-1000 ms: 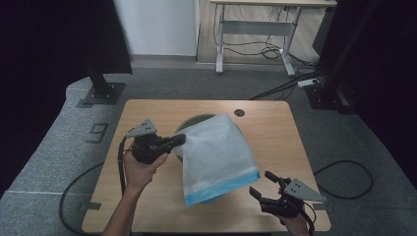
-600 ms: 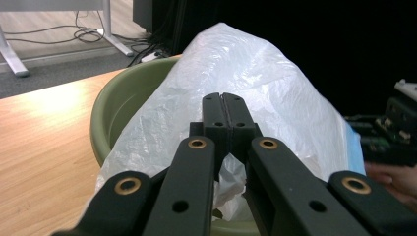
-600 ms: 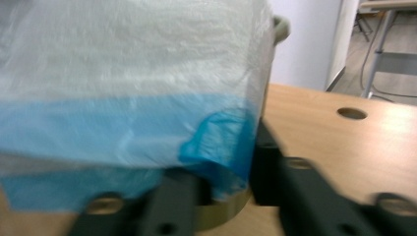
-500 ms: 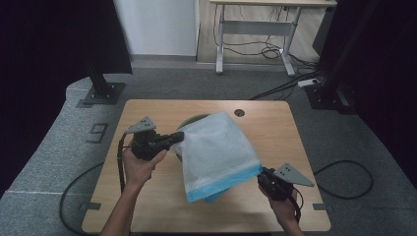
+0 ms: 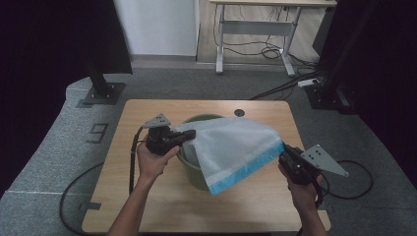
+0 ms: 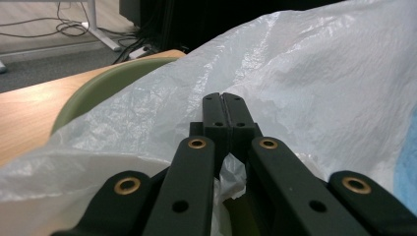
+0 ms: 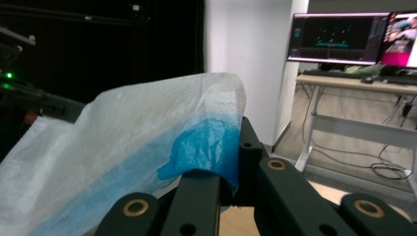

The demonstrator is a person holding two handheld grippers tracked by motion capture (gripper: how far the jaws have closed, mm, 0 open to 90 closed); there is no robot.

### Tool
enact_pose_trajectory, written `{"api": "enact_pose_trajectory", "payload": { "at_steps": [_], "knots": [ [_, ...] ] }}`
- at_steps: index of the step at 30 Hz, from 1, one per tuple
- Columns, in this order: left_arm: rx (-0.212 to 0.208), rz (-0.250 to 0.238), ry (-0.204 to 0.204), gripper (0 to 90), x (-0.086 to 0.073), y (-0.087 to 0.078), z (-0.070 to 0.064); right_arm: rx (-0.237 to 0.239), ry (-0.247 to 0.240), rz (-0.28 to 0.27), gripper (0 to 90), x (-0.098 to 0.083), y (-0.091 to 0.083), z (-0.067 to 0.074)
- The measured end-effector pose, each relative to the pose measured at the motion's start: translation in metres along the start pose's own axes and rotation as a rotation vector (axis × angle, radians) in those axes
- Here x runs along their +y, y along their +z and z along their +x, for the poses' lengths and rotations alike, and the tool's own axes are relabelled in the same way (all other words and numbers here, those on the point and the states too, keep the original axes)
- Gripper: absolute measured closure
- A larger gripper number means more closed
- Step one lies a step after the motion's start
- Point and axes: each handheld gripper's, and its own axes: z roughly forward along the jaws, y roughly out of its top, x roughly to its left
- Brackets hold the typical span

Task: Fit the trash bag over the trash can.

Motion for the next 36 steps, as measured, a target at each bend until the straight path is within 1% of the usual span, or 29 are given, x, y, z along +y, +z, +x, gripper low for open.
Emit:
{"api": "enact_pose_trajectory", "payload": {
  "at_steps": [2,4,7,8,9,10,13,16,19,20,21,23,24,25,26,29,32,34,36],
  "knots": [
    [0.009,0.009,0.008,89.7,0.000,0.002,-0.001,-0.001,0.004,-0.008,88.7,0.001,-0.002,0.000],
    [0.012,0.022,0.008,89.7,-0.002,0.004,-0.001,0.002,0.003,-0.008,88.7,-0.001,-0.002,0.000],
    [0.018,0.033,0.007,89.5,-0.004,0.003,0.000,0.018,0.013,-0.005,88.7,-0.004,-0.001,0.000],
    [0.010,0.037,0.011,88.9,-0.004,0.001,-0.001,0.027,0.017,-0.005,88.7,-0.005,0.000,0.001],
    [-0.008,0.045,0.016,85.4,-0.004,-0.001,-0.002,0.039,0.017,-0.002,88.7,-0.006,0.001,0.002],
    [-0.012,0.036,0.027,81.3,-0.004,-0.004,-0.004,0.048,0.011,0.004,88.7,-0.007,0.002,0.004],
    [0.000,0.006,0.067,67.5,-0.001,-0.017,-0.013,0.070,-0.007,0.025,88.7,-0.009,0.007,0.010],
    [0.007,0.002,0.103,56.5,0.003,-0.029,-0.022,0.079,-0.021,0.040,88.7,-0.009,0.012,0.015],
    [0.018,-0.026,0.111,49.2,0.004,-0.041,-0.025,0.081,-0.025,0.046,88.6,-0.009,0.013,0.017],
    [0.013,-0.036,0.114,47.2,0.003,-0.045,-0.026,0.080,-0.025,0.048,88.7,-0.008,0.012,0.016],
    [0.007,-0.042,0.121,46.2,0.003,-0.047,-0.027,0.078,-0.024,0.051,88.7,-0.008,0.012,0.015],
    [0.021,-0.045,0.145,44.8,0.004,-0.049,-0.031,0.079,-0.018,0.056,88.7,-0.008,0.010,0.014],
    [0.028,-0.053,0.154,44.7,0.004,-0.050,-0.033,0.079,-0.022,0.059,88.7,-0.008,0.010,0.014],
    [0.028,-0.053,0.154,44.4,0.004,-0.050,-0.033,0.080,-0.026,0.063,88.7,-0.007,0.010,0.014],
    [0.034,-0.066,0.166,43.6,0.006,-0.050,-0.037,0.084,-0.029,0.067,88.7,-0.007,0.010,0.015],
    [0.045,-0.083,0.186,41.9,0.009,-0.051,-0.042,0.089,-0.042,0.079,88.7,-0.006,0.011,0.017],
    [0.054,-0.086,0.187,40.5,0.010,-0.053,-0.042,0.090,-0.043,0.086,88.6,-0.006,0.010,0.015],
    [0.064,-0.086,0.185,39.8,0.010,-0.056,-0.041,0.084,-0.035,0.092,88.6,-0.008,0.009,0.012],
    [0.066,-0.095,0.175,39.6,0.009,-0.058,-0.038,0.077,-0.029,0.095,88.7,-0.011,0.007,0.008]
  ]
}}
